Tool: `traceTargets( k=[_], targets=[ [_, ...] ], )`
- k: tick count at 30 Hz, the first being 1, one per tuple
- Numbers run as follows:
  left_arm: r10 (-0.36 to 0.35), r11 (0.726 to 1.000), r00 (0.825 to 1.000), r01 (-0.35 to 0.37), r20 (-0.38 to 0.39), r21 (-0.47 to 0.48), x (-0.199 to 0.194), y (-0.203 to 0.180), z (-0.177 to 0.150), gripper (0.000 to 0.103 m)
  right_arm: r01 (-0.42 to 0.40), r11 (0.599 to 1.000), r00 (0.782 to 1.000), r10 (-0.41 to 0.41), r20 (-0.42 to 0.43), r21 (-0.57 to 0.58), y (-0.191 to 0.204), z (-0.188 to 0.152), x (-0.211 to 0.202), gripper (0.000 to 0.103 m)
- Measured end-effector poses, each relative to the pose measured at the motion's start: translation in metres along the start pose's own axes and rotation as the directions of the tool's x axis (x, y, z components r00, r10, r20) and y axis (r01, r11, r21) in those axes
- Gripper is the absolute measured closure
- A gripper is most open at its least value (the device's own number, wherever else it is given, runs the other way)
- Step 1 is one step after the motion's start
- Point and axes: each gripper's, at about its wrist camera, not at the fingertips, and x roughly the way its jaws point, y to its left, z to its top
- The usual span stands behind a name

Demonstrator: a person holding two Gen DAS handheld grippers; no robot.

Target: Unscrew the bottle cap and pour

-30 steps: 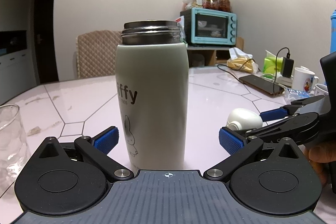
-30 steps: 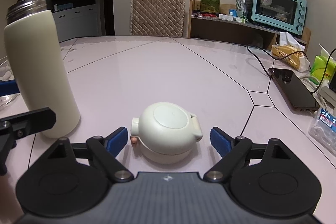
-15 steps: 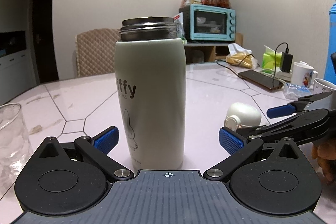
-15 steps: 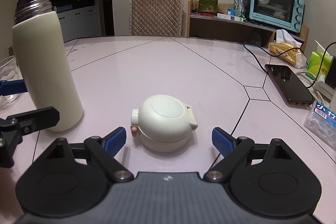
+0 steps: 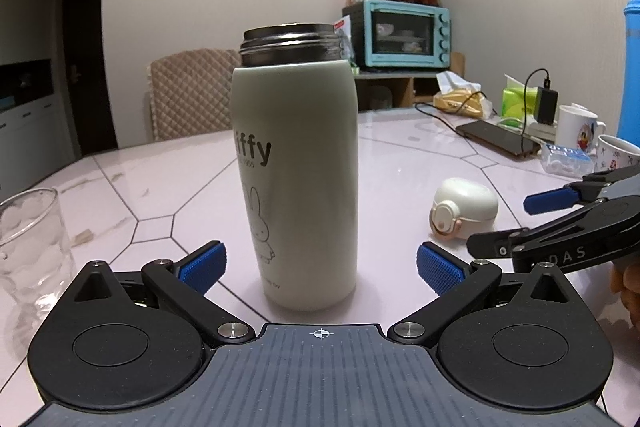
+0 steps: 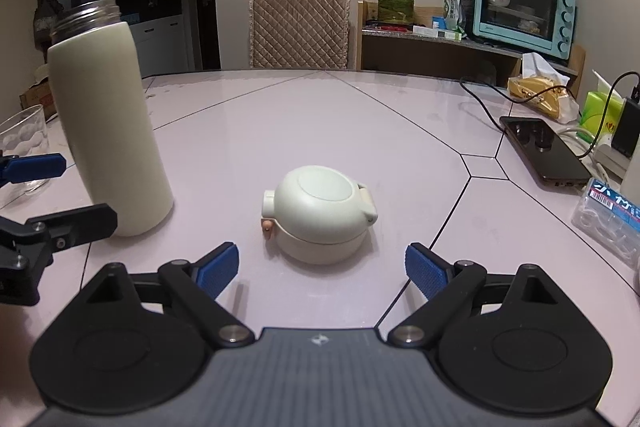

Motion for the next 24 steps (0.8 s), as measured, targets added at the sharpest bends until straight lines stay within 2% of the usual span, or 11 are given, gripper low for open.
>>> traceTargets(
  k=[8,12,24],
  targets=[
    [0.022,1.000,0.999,-0.022,-0.033,-0.004,-0.004,0.000,-0.004,0.000,-0.001,1.000,1.000,0.001,0.017,0.000,0.004,-0.005,-0.009,0.010],
    [0.029,1.000,0.999,-0.029,-0.036,-0.010,-0.008,0.001,-0.006,0.000,0.002,1.000,0.999,-0.003,0.047,0.023,0.003,-0.007,-0.015,0.000],
    [0.043,0.999,0.999,-0.043,-0.026,-0.017,-0.025,-0.003,-0.008,0.000,0.007,1.000,0.996,-0.009,0.094,0.018,0.010,-0.007,-0.043,0.000]
  ],
)
